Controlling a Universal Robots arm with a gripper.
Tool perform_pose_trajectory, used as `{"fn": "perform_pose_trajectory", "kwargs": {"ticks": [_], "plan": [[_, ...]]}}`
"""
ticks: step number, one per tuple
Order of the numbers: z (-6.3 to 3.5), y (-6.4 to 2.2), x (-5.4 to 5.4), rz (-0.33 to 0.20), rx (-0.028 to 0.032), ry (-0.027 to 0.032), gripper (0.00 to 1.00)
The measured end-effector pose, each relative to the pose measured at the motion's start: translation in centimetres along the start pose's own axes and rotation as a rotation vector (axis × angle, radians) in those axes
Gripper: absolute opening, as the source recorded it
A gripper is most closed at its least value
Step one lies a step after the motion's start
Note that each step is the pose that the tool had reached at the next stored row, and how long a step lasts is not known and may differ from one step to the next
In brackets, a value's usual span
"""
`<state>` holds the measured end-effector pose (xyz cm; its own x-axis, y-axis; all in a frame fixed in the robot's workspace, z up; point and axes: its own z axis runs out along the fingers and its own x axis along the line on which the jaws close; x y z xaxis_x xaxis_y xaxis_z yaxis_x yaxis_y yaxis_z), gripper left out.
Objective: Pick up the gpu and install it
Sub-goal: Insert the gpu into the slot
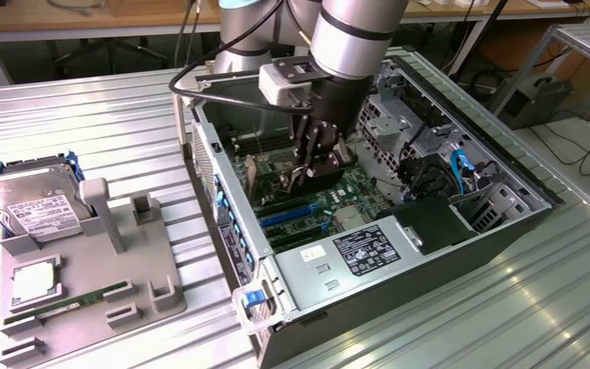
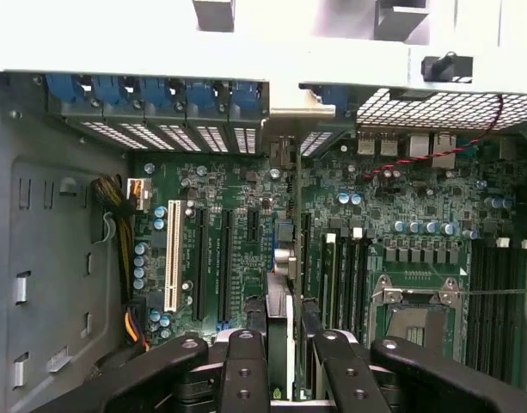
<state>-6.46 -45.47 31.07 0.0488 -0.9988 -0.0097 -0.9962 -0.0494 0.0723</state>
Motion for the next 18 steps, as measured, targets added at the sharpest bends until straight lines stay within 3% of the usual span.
{"fn": "perform_pose_trajectory", "kwargs": {"ticks": [2, 18], "plan": [[0.36, -0.03, 0.00, 0.000, 0.0000, 0.0000, 0.26], [0.51, -0.03, -0.01, 0.005, 0.0001, -0.0003, 0.26]]}}
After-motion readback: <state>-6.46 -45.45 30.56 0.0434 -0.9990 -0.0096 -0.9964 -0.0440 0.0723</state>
